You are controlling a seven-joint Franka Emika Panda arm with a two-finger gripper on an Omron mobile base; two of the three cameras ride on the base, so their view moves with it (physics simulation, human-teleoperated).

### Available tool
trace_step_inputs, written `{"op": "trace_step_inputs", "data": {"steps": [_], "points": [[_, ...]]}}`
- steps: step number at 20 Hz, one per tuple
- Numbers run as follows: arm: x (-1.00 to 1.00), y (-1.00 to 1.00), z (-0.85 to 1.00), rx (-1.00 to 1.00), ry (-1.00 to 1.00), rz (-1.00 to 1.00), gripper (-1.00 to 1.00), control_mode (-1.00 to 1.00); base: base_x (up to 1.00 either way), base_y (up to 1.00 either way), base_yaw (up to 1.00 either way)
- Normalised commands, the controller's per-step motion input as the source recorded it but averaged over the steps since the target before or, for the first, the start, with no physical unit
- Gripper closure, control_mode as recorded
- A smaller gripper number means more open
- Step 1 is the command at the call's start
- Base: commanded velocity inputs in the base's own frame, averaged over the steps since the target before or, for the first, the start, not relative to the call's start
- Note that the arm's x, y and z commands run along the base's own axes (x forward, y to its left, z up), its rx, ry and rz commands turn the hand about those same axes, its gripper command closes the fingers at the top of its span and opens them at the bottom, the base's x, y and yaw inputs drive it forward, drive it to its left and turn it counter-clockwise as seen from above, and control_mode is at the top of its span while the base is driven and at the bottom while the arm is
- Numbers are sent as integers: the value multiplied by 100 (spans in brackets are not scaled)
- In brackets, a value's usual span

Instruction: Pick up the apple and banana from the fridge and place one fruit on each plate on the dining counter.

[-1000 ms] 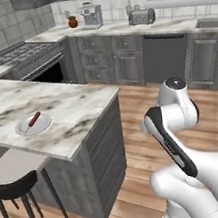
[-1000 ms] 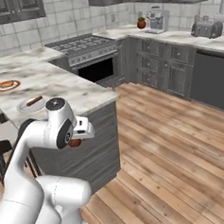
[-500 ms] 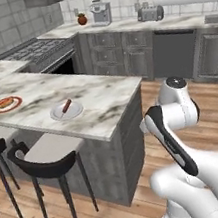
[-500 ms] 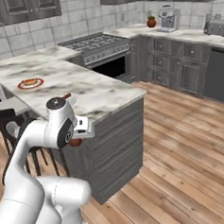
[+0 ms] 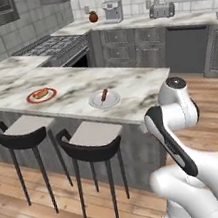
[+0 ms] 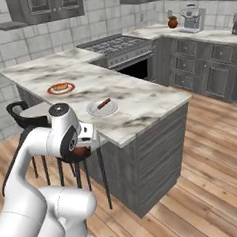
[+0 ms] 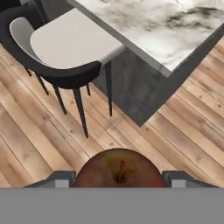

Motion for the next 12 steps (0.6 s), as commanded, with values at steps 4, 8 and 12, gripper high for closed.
{"op": "trace_step_inputs", "data": {"steps": [4,8,12], "points": [[0,0,0,0,0,0,100,100,0,98,-9],[0,0,0,0,0,0,100,100,0,100,-10],[0,0,0,0,0,0,100,100,3,96,-16]]}}
